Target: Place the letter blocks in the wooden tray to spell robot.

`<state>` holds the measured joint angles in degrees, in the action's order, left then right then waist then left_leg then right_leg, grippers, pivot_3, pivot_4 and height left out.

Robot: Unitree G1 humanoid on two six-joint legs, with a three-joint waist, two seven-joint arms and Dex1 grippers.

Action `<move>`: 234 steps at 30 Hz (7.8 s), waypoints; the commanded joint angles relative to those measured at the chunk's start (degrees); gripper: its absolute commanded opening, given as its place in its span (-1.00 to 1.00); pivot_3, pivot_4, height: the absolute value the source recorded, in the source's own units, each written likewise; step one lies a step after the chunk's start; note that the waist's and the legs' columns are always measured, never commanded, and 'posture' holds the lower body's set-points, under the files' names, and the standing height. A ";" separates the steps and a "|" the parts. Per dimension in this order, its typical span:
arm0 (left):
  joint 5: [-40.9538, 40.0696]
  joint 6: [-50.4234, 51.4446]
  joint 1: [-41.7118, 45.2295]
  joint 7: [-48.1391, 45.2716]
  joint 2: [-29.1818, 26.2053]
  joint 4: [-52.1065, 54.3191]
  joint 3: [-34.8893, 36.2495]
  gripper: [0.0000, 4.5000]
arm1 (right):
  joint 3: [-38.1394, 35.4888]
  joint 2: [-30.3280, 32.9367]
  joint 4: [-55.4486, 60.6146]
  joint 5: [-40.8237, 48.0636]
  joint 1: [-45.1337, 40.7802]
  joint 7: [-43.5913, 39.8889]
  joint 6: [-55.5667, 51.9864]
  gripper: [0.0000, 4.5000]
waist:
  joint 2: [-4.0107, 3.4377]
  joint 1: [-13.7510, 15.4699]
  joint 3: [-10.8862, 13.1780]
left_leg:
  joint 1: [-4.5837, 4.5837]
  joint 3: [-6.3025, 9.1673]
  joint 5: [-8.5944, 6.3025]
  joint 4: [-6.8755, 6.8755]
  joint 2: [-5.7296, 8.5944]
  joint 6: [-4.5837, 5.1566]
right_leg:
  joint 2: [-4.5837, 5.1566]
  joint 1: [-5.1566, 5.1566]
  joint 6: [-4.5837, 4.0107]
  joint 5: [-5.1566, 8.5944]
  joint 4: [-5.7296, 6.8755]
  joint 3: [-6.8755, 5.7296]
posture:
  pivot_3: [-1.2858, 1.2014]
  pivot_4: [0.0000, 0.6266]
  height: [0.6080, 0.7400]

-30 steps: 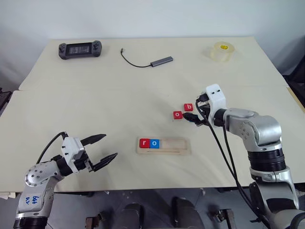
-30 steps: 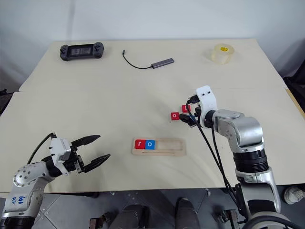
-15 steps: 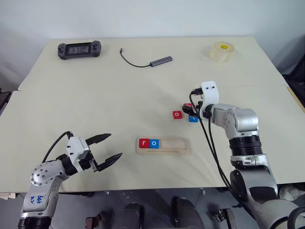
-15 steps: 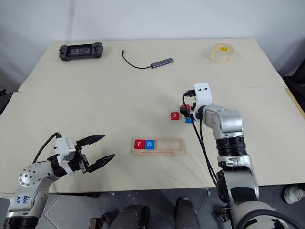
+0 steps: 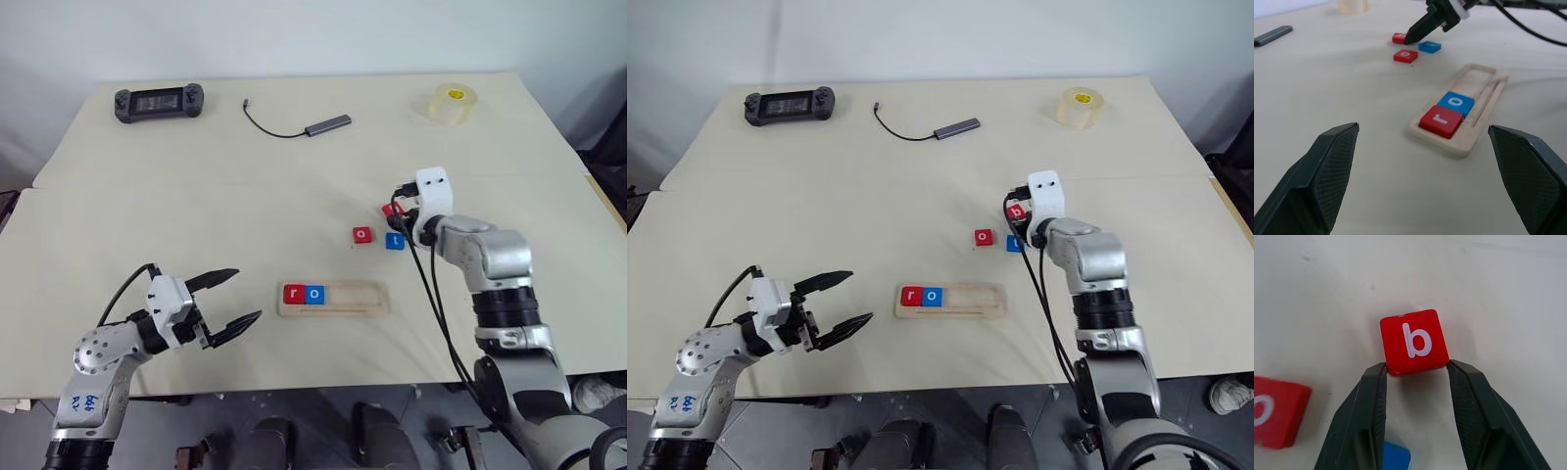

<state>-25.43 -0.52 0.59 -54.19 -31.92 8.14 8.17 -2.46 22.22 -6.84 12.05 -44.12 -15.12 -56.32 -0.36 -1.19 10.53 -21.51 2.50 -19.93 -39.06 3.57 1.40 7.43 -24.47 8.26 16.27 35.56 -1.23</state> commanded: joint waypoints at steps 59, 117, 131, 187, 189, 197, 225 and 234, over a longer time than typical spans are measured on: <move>-1.41 0.66 2.06 -7.31 -2.38 3.96 -1.51 1.00 | 15.68 24.69 -30.46 -7.24 2.74 -73.82 66.38 0.46 | 0.22 0.85 0.02 | 0.32 -0.08 0.00 -0.06 -0.16 0.02 | -0.03 0.53 0.15 -0.08 -0.79 -0.09 | 0.03 -0.52 1.00; -1.97 1.09 -0.05 -3.39 -2.04 0.48 -0.13 1.00 | -18.92 16.80 25.61 8.92 38.84 -42.42 35.65 0.99 | 0.05 2.64 0.09 | 0.22 0.18 -0.09 0.02 -0.11 0.00 | -0.04 0.59 0.10 -0.06 -0.72 -0.34 | 0.03 -0.52 1.00; -1.86 2.50 5.48 -4.06 -1.74 -4.84 0.47 1.00 | -26.31 11.04 17.47 13.29 50.39 -38.82 52.28 0.99 | 0.03 0.92 0.08 | 0.68 -0.06 -0.07 0.01 -0.18 -0.02 | -0.13 0.81 0.12 -0.07 -0.71 -0.01 | 0.03 -0.52 1.00; -0.96 1.36 -0.36 2.39 1.28 2.55 0.50 1.00 | 4.17 -8.61 8.72 0.02 2.27 2.64 -9.95 0.44 | 0.00 0.73 0.07 | 0.19 -0.01 -0.06 0.01 -0.06 -0.05 | -0.05 0.14 0.01 -0.01 -0.05 -0.13 | 0.03 -0.52 1.00; -0.97 1.40 -0.54 2.55 1.31 2.79 0.42 1.00 | 3.98 -8.99 9.11 -0.05 2.49 2.97 -10.43 0.13 | 0.00 0.71 0.07 | 0.19 -0.04 -0.06 0.01 -0.07 -0.05 | -0.05 0.12 0.00 -0.01 -0.04 -0.11 | 0.03 -0.52 1.00; -1.00 1.53 0.63 1.96 1.78 1.73 -0.91 1.00 | 2.36 -7.56 14.63 1.37 2.64 1.28 -10.13 -0.35 | 0.00 0.44 0.07 | 0.16 -0.07 -0.06 0.02 -0.07 -0.05 | -0.06 0.05 -0.02 0.00 0.00 -0.07 | 0.03 -0.52 1.00; -1.52 2.78 10.61 -8.96 0.30 -8.89 -4.45 1.00 | -15.46 0.00 54.95 10.40 32.38 0.13 -36.18 0.36 | 0.04 1.00 0.00 | 0.12 -0.15 -0.03 0.01 -0.08 -0.05 | -0.10 0.03 -0.01 0.00 -0.02 0.05 | 0.03 -0.52 1.00; -1.80 1.90 9.17 -8.99 0.01 -7.36 -3.37 1.00 | -11.10 32.18 39.12 13.22 35.84 -30.82 -1.73 0.63 | 0.20 1.10 -0.01 | 0.11 -0.16 -0.03 0.05 -0.11 0.12 | -0.12 0.18 0.04 -0.01 -0.51 -0.04 | 0.03 -0.52 1.00</move>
<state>-26.53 2.39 10.32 -62.73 -31.59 -1.02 3.70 -15.19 52.80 34.51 25.21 -9.09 -39.37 -67.61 -0.16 -0.09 10.53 -21.39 2.32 -19.97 -39.01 3.42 1.50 7.28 -24.29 8.29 16.26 35.05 -1.26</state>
